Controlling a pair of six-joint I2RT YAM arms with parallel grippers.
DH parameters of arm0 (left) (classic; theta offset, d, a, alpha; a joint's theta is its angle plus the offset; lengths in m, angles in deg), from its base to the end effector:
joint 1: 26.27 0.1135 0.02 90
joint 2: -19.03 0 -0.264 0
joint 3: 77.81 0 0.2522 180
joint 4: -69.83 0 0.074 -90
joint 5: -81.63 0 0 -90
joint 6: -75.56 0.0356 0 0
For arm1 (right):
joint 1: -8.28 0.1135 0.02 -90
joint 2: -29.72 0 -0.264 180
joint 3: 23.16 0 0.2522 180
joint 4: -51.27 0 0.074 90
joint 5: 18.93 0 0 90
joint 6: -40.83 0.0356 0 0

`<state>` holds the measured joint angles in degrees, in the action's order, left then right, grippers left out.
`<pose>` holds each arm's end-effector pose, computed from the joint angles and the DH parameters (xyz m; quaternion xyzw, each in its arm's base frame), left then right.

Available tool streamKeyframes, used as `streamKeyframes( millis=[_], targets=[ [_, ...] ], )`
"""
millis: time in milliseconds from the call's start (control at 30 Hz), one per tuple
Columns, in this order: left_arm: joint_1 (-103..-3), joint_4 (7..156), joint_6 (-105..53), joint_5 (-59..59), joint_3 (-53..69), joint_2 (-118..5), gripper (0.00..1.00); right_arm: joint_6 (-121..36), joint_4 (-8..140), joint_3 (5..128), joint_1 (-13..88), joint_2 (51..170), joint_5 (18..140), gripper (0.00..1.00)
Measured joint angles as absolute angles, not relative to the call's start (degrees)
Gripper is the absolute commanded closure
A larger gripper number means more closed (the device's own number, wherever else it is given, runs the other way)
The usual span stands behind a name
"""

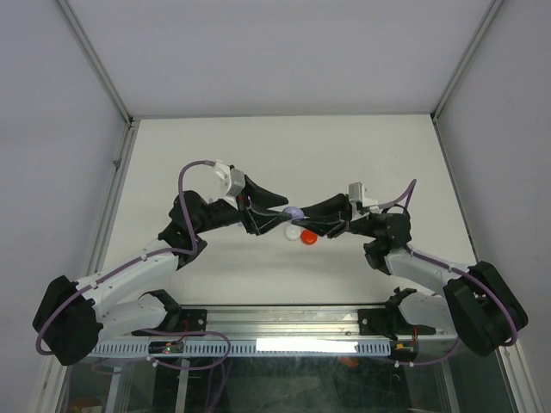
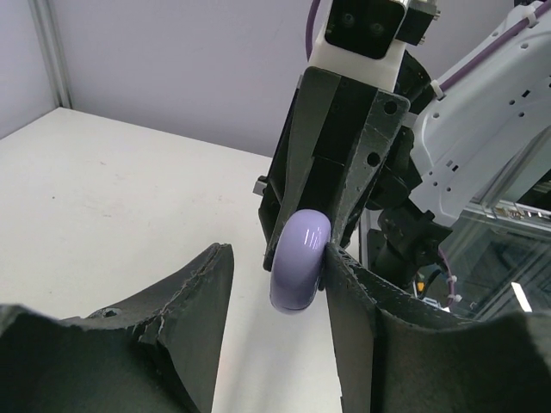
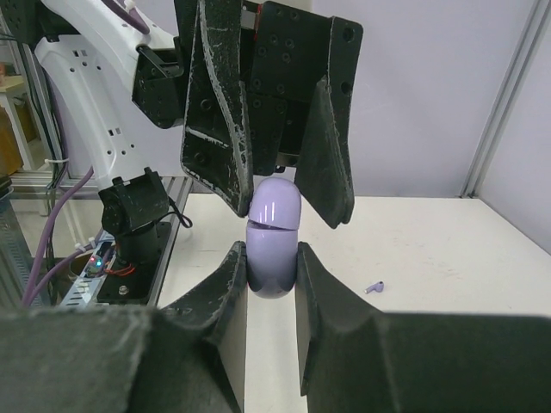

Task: Insert the wireless bluetooth earbuds into the charging case
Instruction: Open the charging case.

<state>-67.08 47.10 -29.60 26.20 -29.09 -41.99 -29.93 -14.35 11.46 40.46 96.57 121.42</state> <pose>0.1685 -0.1722 0.3094 0.3583 0.5451 -0.5122 0.5587 0.1634 0.1352 0.2750 -0.4205 0.3842 0.5274 0.6304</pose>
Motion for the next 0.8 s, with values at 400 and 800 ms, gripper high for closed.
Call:
streamKeyframes(
  millis=[400,800],
  targets=[
    [-65.53,50.29,-31.65,22.59,-26.08,-41.53,0.52,-29.49,-14.87,11.46,41.29,96.33,124.56,1.0],
    [-65.16,59.58,-31.56,15.86,-24.81,-39.63,0.4,-33.97,-11.53,11.46,41.71,94.6,124.41,1.0]
  ],
)
